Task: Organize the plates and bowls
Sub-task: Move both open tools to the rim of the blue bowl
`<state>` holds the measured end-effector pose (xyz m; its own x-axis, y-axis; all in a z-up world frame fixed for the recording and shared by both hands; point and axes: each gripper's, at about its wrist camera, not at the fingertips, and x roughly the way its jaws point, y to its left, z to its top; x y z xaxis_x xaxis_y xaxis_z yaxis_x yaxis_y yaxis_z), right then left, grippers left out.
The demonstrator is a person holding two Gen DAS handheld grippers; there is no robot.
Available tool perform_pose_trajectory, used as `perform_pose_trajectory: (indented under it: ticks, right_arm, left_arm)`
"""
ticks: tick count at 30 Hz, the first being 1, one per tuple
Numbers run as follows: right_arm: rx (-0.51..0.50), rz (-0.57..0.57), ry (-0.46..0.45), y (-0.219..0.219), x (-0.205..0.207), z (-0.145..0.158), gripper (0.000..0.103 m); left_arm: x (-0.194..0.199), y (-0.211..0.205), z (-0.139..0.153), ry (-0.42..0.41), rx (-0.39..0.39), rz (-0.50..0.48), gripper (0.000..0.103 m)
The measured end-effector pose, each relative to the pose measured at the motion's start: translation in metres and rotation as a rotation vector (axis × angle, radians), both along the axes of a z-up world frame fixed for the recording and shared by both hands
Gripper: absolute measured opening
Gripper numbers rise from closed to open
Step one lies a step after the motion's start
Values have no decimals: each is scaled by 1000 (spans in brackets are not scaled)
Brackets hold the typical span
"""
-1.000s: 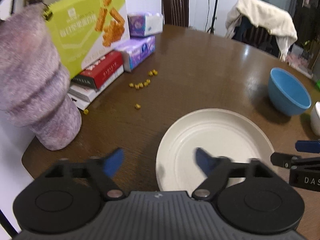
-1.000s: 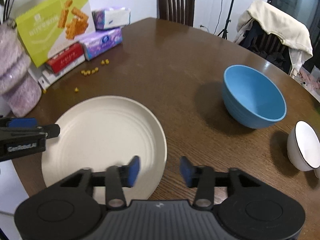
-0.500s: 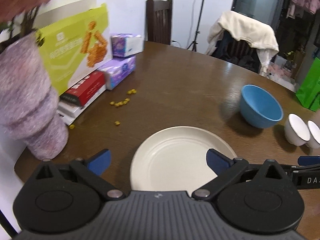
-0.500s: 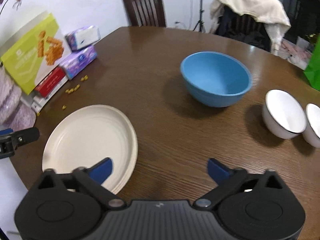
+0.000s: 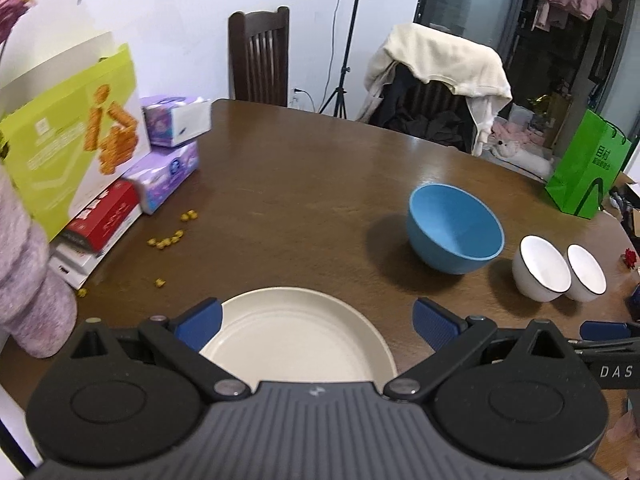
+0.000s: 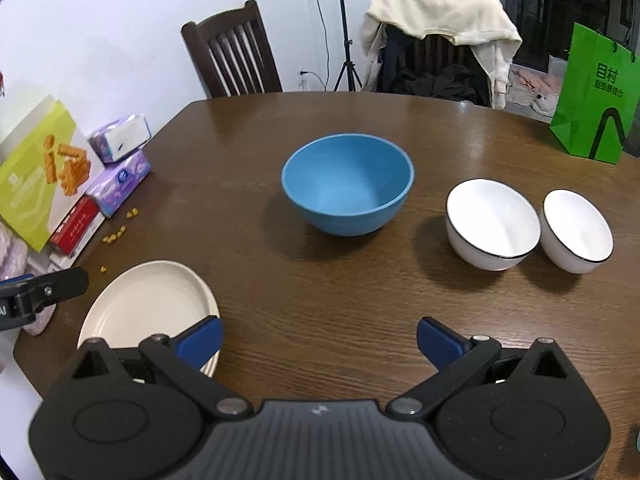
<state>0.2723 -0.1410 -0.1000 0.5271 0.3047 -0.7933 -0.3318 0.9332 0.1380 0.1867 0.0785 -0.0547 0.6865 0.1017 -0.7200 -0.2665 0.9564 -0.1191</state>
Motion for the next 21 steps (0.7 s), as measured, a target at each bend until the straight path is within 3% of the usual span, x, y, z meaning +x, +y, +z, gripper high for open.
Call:
perform_pose_trajectory:
  ticks: [21]
  right_arm:
    - [23,-30,-5,-36,72,15,103]
  left_arm:
    - [86,-42,10,24,11,-79,103]
